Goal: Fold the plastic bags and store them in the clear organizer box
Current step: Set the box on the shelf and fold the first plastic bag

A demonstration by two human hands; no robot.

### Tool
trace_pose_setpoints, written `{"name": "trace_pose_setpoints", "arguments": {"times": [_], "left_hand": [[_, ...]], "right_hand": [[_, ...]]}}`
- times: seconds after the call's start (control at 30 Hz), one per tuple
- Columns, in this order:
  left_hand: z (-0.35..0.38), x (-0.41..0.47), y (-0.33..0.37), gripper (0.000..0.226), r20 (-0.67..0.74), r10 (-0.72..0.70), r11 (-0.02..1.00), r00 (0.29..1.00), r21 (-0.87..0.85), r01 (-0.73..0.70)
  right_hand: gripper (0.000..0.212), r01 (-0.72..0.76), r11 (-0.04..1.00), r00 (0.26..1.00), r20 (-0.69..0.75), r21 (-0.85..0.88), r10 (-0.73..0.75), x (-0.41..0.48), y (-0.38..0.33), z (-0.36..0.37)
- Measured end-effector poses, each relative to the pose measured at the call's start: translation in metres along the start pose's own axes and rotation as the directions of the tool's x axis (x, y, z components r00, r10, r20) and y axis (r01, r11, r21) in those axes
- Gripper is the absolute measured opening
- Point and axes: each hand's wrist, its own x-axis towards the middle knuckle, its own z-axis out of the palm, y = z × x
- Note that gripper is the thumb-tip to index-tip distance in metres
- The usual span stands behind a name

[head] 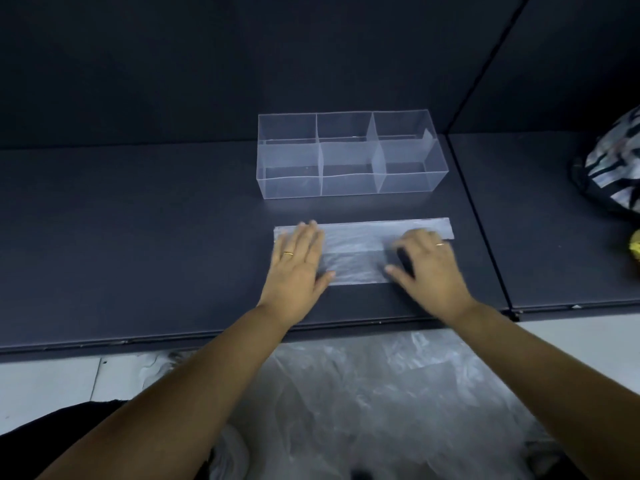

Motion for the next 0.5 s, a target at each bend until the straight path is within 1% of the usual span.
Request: {"name": "trace_pose_setpoints", "arguments": {"times": [0.03,0.07,0.13,0.2,0.23,0.33,0.4,0.47,0.5], "left_hand": [[0.000,-0.004,0.008,0.067,0.011,0.081,0.995,0.997,-0.057,-0.080],[0.001,-0.008,0.015,0.067,0.037,0.145,0.985,0.989,-0.094,-0.141],[0.005,-0.015,0.024,0.070,0.091,0.194,0.975,0.977,-0.126,-0.182],[0.010,-0.017,0.027,0.073,0.096,0.165,0.977,0.982,-0.150,-0.149],[0.011,-0.016,0.027,0.073,0.082,0.144,0.978,0.986,-0.167,-0.129],[0.011,-0.015,0.029,0.069,0.034,0.077,0.976,0.996,-0.206,-0.068],[0.009,-0.015,0.033,0.057,-0.014,0.041,0.974,0.999,-0.222,-0.043],[0.007,-0.016,0.039,0.038,-0.123,0.043,0.970,0.991,-0.232,-0.071],[0.006,-0.017,0.042,0.032,-0.183,0.052,0.971,0.982,-0.221,-0.093]], "right_hand": [[0.028,0.038,0.998,0.998,0.053,0.042,-0.040,-0.008,-0.009,0.003],[0.025,0.027,0.997,0.995,0.096,0.077,-0.034,-0.015,-0.014,0.006],[0.019,-0.062,0.989,0.993,0.104,0.132,0.048,-0.023,-0.016,0.010],[0.008,-0.127,0.977,0.990,0.074,0.173,0.116,-0.023,-0.019,0.010],[0.004,-0.134,0.975,0.990,0.069,0.179,0.124,-0.021,-0.021,0.010],[0.009,-0.137,0.980,0.983,0.140,0.141,0.118,-0.015,-0.026,0.008],[0.014,-0.142,0.976,0.976,0.191,0.167,0.109,-0.014,-0.027,0.000],[0.017,-0.156,0.966,0.967,0.230,0.208,0.107,-0.018,-0.023,-0.011],[0.016,-0.155,0.967,0.965,0.240,0.201,0.105,-0.021,-0.022,-0.017]]}}
